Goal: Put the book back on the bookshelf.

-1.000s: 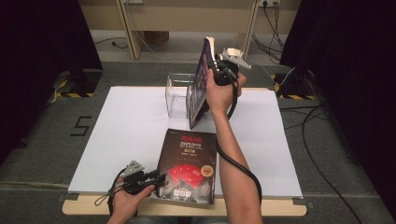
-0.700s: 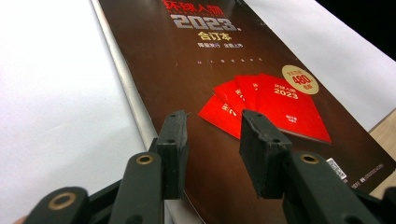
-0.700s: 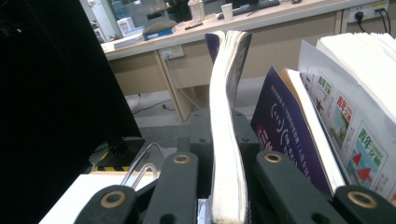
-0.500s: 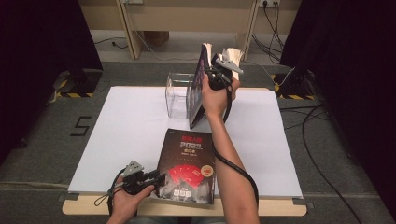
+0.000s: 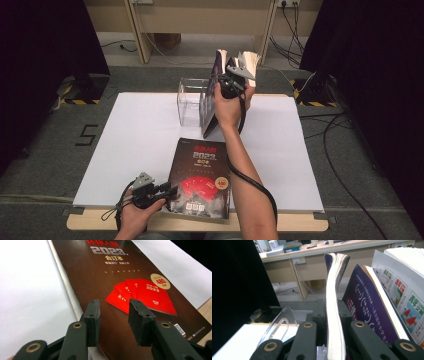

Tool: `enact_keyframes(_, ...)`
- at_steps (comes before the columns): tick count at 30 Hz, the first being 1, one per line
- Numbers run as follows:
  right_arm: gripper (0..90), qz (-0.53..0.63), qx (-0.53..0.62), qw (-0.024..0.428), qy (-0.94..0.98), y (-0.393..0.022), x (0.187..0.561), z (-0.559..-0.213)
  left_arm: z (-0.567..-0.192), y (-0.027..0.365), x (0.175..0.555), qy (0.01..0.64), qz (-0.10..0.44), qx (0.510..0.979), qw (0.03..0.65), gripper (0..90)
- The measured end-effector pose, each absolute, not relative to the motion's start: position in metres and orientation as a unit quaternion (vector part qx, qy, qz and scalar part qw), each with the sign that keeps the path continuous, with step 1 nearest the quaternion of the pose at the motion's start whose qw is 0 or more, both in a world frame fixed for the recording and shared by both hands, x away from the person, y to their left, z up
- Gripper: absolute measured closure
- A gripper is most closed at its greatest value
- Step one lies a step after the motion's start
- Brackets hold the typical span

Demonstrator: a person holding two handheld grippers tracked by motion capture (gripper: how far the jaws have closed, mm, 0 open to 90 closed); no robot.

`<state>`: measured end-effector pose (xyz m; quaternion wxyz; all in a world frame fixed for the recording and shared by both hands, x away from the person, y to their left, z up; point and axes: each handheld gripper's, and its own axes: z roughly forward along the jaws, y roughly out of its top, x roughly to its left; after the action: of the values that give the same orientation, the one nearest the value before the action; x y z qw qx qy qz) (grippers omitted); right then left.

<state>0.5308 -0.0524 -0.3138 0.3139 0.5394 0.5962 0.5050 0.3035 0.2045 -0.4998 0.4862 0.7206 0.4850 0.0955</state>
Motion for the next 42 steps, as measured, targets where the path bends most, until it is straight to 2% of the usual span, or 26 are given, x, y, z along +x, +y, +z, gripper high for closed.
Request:
enact_keyframes(18,78.4,0.457,0.534,0.329,0.63,-0.045,0.529,-0.312,-0.5,0.205,0.303,0.485,0.096,0.721,0.486,61.1)
enact_keyframes(27,73.2,0.442,0.539,0.339,0.632,-0.049,0.52,-0.311,-0.5,0.204,0.303,0.485,0.096,0.721,0.486,61.1)
enact_keyframes(42,69.9,0.465,0.552,0.317,0.616,-0.078,0.499,-0.309,-0.499,0.203,0.302,0.484,0.098,0.721,0.487,61.0)
